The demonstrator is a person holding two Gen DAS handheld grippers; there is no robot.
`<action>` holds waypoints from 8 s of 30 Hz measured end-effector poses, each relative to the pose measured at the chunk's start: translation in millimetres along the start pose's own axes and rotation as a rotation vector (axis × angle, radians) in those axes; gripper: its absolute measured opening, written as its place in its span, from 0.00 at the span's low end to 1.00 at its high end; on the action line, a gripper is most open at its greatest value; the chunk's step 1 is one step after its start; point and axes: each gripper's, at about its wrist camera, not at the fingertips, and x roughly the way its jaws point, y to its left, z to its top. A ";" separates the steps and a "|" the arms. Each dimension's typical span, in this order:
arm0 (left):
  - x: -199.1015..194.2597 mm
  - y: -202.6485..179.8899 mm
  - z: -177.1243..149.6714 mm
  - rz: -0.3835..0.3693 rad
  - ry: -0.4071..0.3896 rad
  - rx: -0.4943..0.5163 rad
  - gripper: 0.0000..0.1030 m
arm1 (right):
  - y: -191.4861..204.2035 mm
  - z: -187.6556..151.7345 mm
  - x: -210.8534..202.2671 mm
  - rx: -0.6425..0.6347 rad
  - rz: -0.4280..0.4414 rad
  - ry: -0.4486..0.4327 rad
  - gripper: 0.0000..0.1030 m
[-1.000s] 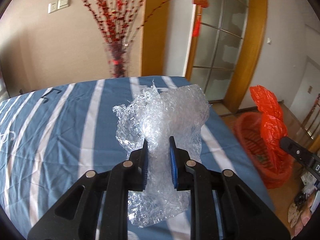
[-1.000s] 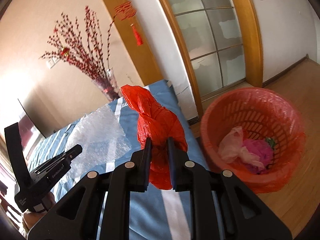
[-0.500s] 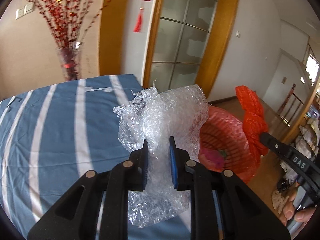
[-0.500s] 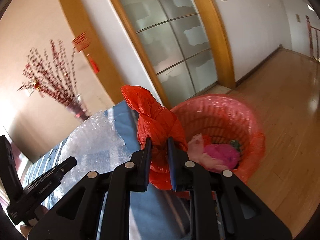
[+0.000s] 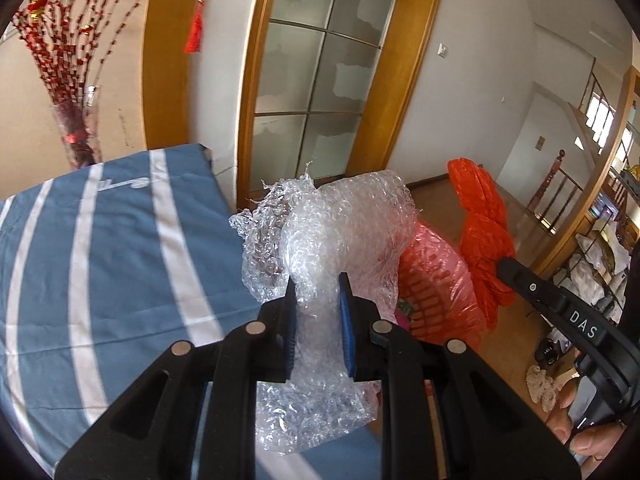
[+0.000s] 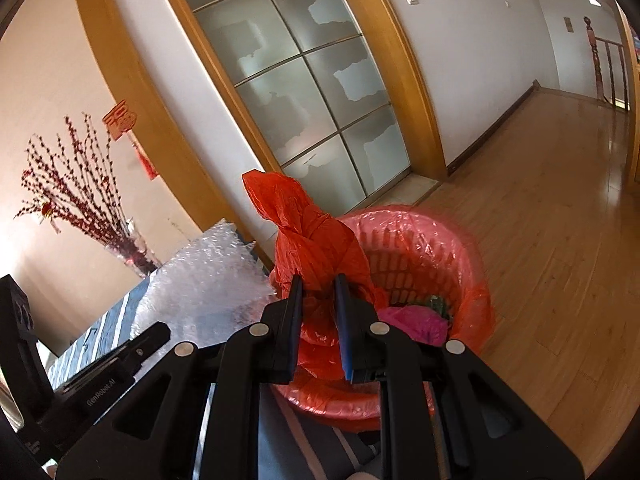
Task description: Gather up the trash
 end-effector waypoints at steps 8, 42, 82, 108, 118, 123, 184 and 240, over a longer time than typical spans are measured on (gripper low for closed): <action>35.4 -11.7 1.4 -0.056 0.053 -0.016 0.23 | -18.8 8.4 13.2 0.053 0.002 0.015 0.26; -163.4 42.9 -83.6 0.227 -0.245 -0.016 0.96 | 65.2 -62.1 -113.8 -0.230 -0.071 0.029 0.89; -213.3 41.1 -150.2 0.426 -0.282 -0.037 0.96 | 87.5 -136.8 -150.7 -0.392 -0.235 -0.151 0.92; -207.6 45.8 -155.6 0.449 -0.257 -0.054 0.96 | 86.1 -141.0 -140.3 -0.373 -0.230 -0.097 0.92; -208.7 47.3 -156.9 0.459 -0.264 -0.067 0.96 | 86.1 -140.7 -140.0 -0.373 -0.229 -0.096 0.92; -209.6 47.7 -156.1 0.462 -0.265 -0.069 0.96 | 86.3 -140.6 -139.7 -0.373 -0.229 -0.096 0.92; -209.5 46.6 -155.8 0.463 -0.262 -0.081 0.96 | 83.7 -141.2 -138.0 -0.369 -0.227 -0.090 0.92; -205.4 50.1 -160.3 0.456 -0.242 -0.084 0.96 | 84.1 -146.9 -135.7 -0.362 -0.230 -0.081 0.92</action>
